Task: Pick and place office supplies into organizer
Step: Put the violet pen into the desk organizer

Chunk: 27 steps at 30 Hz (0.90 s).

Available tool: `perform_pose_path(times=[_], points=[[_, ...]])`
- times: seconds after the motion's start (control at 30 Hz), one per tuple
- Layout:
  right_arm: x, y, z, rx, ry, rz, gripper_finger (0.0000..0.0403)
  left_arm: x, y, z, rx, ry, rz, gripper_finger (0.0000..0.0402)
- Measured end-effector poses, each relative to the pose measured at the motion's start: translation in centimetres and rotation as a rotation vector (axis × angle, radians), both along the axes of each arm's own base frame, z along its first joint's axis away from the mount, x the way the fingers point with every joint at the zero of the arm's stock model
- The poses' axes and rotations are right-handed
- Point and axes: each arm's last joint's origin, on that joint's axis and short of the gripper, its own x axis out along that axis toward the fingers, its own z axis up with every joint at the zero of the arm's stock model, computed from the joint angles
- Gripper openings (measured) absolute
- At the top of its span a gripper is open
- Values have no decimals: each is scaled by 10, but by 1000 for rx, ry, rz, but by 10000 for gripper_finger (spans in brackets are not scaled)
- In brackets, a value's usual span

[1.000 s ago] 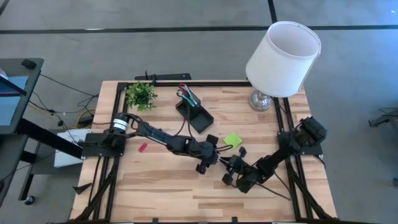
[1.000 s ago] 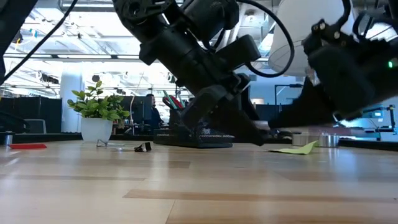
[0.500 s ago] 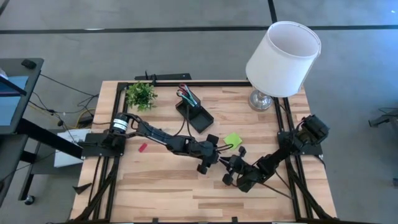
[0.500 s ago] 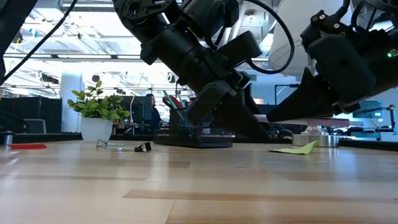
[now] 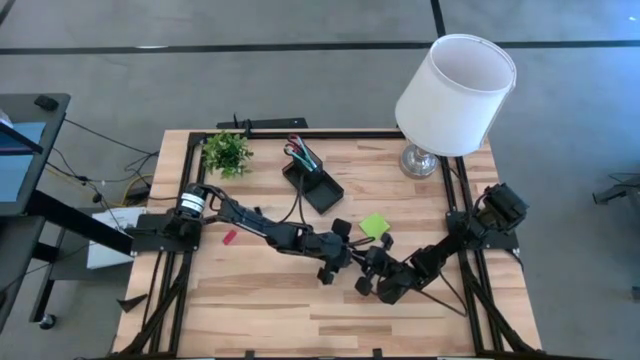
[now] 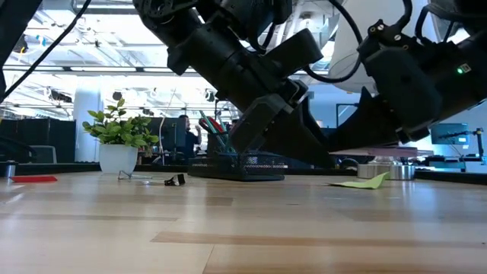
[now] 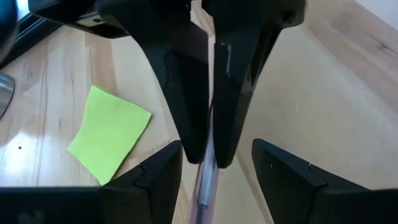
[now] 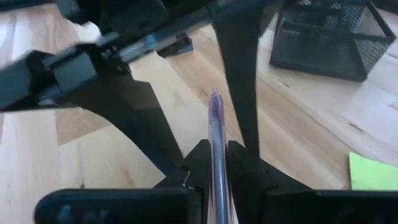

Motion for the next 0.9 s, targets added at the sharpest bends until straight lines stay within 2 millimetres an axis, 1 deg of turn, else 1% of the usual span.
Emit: perform_pose_path(times=[0.07,0.17,0.43,0.57,0.7,0.9], points=[[1,0,1,-6,-6,10,39,0,0,0,-6,3,4,187],[2,1,2,-7,-15,20,39,-1,0,-1,-8,10,6,165],[2,2,2,-2,-12,30,40,-1,1,-1,15,11,34,73],[1,4,2,-4,-12,36,40,-1,1,-2,28,20,29,37],[0,6,2,-3,-12,47,47,-2,1,-3,42,30,25,18],[-3,12,3,-17,-18,71,59,-2,1,-2,48,26,46,21]])
